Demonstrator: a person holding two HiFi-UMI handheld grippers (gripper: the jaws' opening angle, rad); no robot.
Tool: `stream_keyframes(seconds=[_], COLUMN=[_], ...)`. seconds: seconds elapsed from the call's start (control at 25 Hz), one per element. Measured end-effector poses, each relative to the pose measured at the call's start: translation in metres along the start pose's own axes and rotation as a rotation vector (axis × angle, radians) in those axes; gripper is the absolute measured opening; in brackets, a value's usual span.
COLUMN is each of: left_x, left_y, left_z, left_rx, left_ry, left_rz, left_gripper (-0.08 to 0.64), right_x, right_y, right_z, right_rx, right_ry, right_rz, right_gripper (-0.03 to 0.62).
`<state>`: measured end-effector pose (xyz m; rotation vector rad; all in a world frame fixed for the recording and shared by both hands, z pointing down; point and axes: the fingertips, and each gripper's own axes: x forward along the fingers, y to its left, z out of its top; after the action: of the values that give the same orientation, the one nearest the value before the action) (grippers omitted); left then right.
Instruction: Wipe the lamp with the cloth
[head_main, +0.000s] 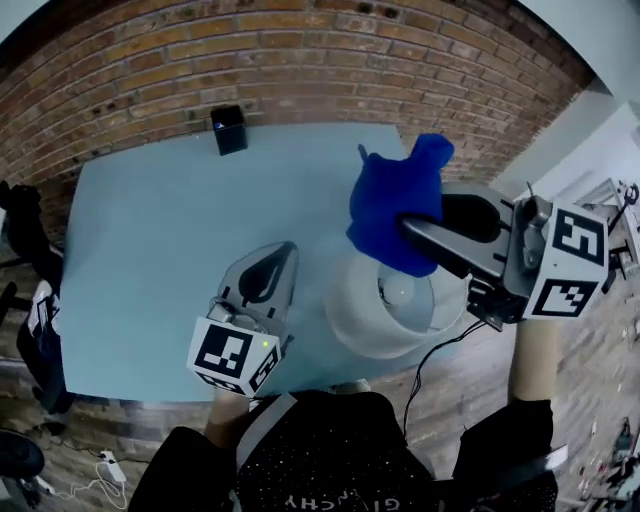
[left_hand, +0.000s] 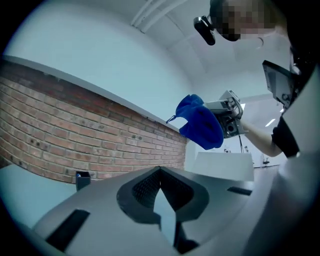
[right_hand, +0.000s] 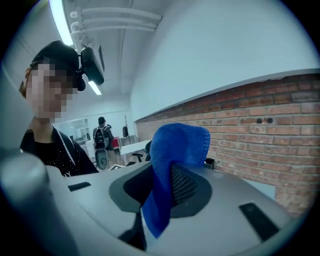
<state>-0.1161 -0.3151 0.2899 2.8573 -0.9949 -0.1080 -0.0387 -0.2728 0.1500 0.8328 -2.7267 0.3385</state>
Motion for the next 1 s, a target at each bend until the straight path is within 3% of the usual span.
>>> stream_keyframes(seconds=[0.36, 0.6, 0.72, 0.92, 1.0], left_x=[-0.009, -0.026, -0.031, -0.04, -0.046], left_y=[-0.02, -0.016, -0.013, -0.006, -0.005], left_z=[-0.014, -0.019, -0.021, -0.025, -0.027], left_rx=[-0.065, -0.102, -0.097, -0.101, -0.099], left_ry=[0.028, 0.02, 0.013, 0.015, 0.014], left_rz=[-0.172, -0.187, -0.192, -0.185, -0.181], left_gripper=[0.009, 0.009, 0.009, 0.008, 0.009], right_x=[0.016, 0.032, 0.039, 0.052, 0.059], right_y=[0.022, 0.047, 0.052, 0.056, 0.054], right_z=[-0.03, -0.043, -0.054, -0.093, -0.114], right_rx=[0.125, 0.18, 0.153, 0.131, 0.175], right_ry=[0.015, -0.066, -0.092, -0.125, -0.146], right_rz=[-0.385, -0.541, -0.662, -0.881, -0.92], right_gripper=[0.074, 0.074, 0.074, 0.074, 0.074])
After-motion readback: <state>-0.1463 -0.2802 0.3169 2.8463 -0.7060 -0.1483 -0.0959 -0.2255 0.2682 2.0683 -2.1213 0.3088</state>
